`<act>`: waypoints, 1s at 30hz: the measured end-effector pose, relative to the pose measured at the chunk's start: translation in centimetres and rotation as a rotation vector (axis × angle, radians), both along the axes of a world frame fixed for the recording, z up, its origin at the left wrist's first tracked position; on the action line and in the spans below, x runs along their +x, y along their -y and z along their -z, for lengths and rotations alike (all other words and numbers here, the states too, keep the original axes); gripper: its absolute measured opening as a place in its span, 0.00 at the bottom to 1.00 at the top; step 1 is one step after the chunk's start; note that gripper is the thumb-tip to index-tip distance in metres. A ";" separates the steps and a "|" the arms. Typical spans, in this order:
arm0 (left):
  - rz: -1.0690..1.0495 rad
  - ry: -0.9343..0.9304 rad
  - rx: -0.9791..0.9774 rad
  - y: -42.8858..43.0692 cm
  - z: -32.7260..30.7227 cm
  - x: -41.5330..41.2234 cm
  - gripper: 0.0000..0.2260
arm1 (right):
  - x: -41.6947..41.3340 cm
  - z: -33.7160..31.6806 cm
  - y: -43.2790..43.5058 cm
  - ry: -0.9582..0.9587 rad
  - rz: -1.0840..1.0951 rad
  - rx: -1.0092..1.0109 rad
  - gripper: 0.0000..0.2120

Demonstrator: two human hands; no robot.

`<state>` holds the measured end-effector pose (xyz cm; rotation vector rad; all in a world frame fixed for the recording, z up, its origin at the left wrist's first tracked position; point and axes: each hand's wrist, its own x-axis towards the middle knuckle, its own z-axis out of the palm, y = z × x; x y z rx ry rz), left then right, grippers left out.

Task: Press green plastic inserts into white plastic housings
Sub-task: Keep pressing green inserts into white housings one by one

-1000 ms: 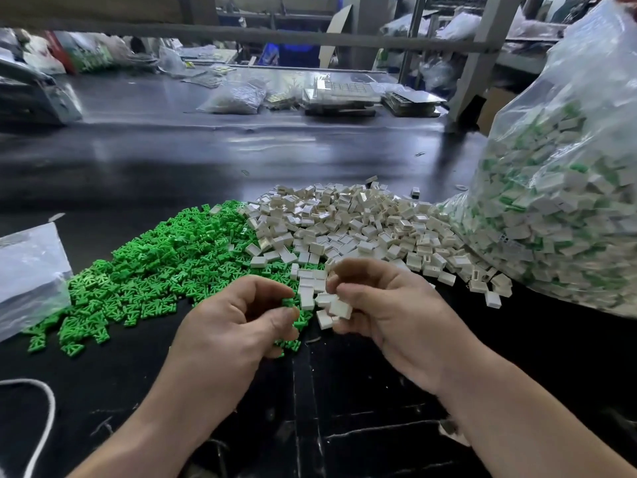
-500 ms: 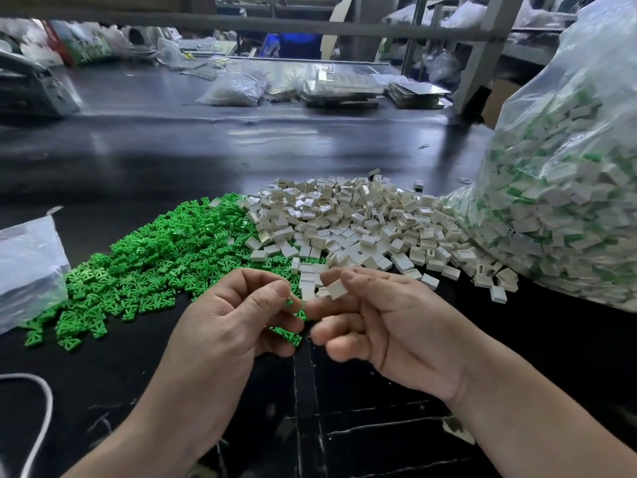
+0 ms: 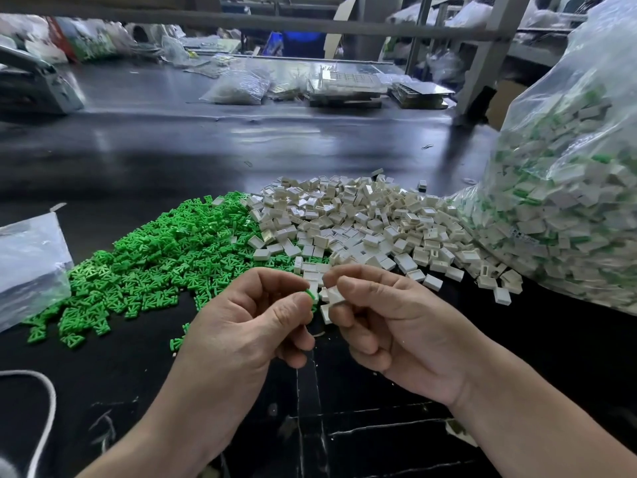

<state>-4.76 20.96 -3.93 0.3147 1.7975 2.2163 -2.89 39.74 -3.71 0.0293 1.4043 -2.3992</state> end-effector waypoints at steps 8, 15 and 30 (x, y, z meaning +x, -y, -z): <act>-0.029 -0.045 -0.025 0.0 0.2 -0.1 0.08 | 0.0 -0.2 0.3 0.005 0.014 -0.059 0.11; -0.050 -0.057 -0.077 0.0 0.2 -0.1 0.09 | 0.2 0.2 0.7 -0.099 0.014 0.258 0.07; -0.073 -0.146 -0.158 0.1 0.3 0.1 0.05 | 0.7 -0.3 1.4 -0.231 0.083 0.502 0.15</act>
